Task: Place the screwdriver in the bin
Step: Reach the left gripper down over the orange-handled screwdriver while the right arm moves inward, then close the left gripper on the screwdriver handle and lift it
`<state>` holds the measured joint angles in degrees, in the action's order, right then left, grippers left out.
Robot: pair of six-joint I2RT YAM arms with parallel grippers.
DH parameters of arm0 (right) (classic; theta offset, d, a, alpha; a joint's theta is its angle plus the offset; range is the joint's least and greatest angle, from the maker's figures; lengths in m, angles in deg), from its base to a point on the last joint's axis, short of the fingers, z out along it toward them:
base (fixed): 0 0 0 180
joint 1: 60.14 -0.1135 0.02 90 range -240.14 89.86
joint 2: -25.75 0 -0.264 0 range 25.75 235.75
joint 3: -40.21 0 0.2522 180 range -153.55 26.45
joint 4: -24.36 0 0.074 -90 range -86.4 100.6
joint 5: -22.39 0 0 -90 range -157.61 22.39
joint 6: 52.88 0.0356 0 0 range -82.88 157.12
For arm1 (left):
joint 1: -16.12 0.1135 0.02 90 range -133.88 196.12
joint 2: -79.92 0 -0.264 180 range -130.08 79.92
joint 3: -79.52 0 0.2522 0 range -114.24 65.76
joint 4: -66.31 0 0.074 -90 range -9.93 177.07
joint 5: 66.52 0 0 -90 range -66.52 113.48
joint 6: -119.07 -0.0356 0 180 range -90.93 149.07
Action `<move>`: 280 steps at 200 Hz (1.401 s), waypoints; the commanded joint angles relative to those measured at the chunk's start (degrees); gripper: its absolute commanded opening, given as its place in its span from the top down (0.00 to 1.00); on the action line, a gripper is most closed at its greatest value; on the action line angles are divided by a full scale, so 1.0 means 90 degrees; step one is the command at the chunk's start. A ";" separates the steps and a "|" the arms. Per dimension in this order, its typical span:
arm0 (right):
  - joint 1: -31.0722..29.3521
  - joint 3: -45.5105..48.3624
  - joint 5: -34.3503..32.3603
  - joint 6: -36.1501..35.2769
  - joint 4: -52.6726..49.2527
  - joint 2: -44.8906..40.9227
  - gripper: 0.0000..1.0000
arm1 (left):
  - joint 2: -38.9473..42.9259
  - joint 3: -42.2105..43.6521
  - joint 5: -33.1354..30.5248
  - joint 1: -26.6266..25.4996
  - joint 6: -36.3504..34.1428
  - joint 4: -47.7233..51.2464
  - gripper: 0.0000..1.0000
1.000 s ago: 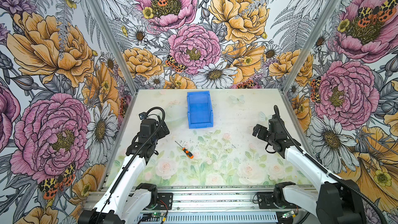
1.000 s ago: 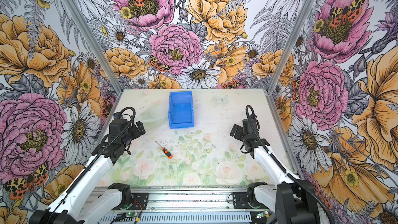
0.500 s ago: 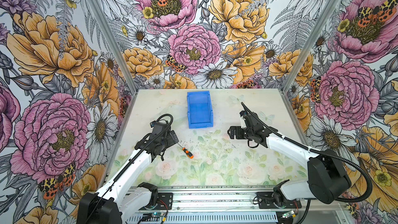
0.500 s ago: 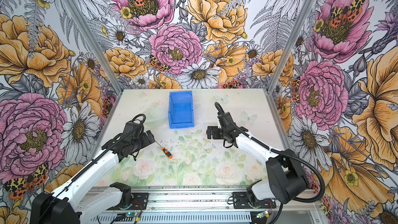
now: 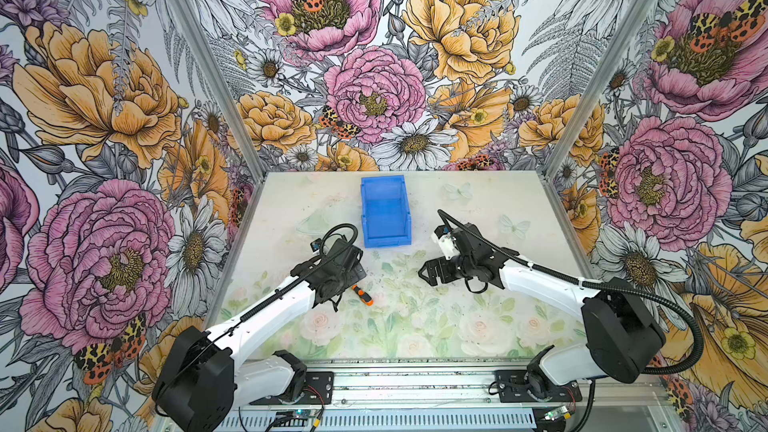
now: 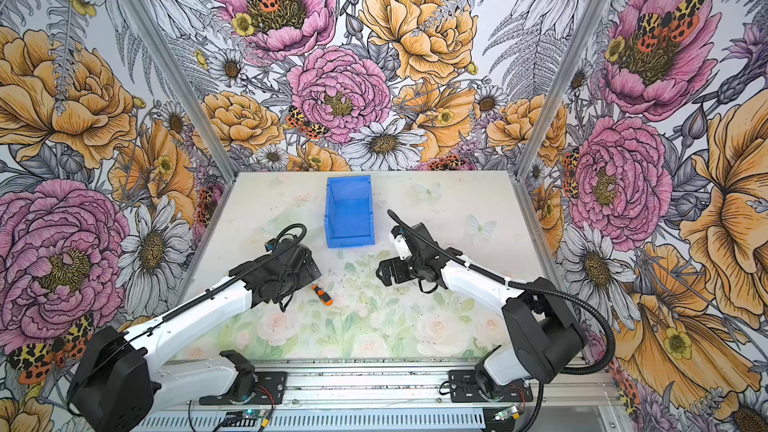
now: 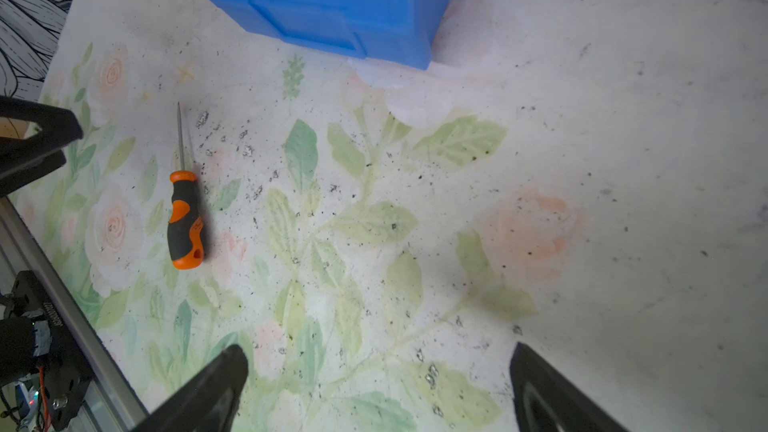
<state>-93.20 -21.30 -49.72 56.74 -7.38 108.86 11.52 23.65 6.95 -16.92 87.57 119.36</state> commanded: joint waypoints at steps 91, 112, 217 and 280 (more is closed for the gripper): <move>-0.0109 0.0198 -0.0061 -0.0744 0.0107 -0.0934 0.00 | -0.1630 -0.0692 0.0042 -0.0701 0.0452 0.0059 0.07; -0.0107 0.0256 -0.0024 -0.0739 0.0106 -0.0917 0.01 | -0.1813 -0.0643 -0.0047 -0.1002 0.0751 0.0038 0.13; -0.0082 0.0367 -0.0380 -0.0806 0.0099 -0.1051 0.01 | -0.2488 -0.0546 0.0030 -0.1263 0.0922 -0.0003 0.43; 0.0271 0.0447 -0.0452 -0.0631 0.0097 -0.1092 0.01 | -0.2426 -0.0441 -0.0103 -0.1372 0.0985 -0.0010 0.68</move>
<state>-92.43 -17.67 -52.63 50.55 -7.14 100.43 -9.88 18.69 6.49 -28.11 95.99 119.73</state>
